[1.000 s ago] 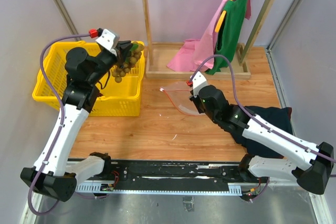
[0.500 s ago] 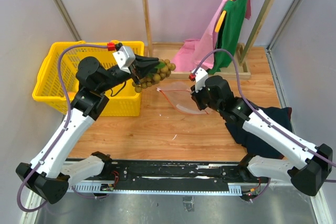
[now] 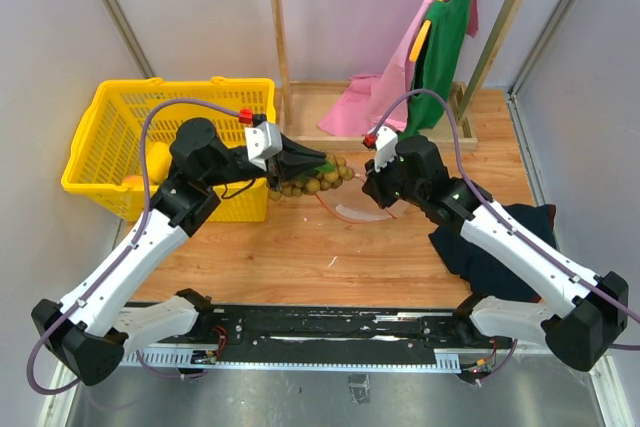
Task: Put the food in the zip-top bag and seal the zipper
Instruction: Place the fake fruit in the zipper food storage bag.
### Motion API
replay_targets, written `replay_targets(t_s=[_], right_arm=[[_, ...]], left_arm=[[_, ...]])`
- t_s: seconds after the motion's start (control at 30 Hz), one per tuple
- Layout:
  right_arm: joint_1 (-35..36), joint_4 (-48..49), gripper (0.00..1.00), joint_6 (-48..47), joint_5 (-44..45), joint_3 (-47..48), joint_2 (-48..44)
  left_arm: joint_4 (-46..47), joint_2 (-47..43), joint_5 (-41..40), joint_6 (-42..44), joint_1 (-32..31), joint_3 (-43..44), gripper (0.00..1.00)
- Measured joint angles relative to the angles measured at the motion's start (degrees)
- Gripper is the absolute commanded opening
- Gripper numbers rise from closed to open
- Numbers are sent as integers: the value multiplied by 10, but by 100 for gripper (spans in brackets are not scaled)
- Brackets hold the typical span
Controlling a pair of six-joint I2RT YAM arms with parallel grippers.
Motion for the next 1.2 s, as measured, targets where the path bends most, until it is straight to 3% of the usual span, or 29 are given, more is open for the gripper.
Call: replay_targets(t_s=[0.47,0.83,1.2], right_arm=[[-13,0,1,16,-63,5,7],[-14,0,1,23,-97,7,11],[-32,1,1,26,-147,9,15]], left_arm=[[-89,27,18,67,-42,-11,0],[-186,91,-9,148,-97,42,0],[-229,92,26,286,-117,55,0]])
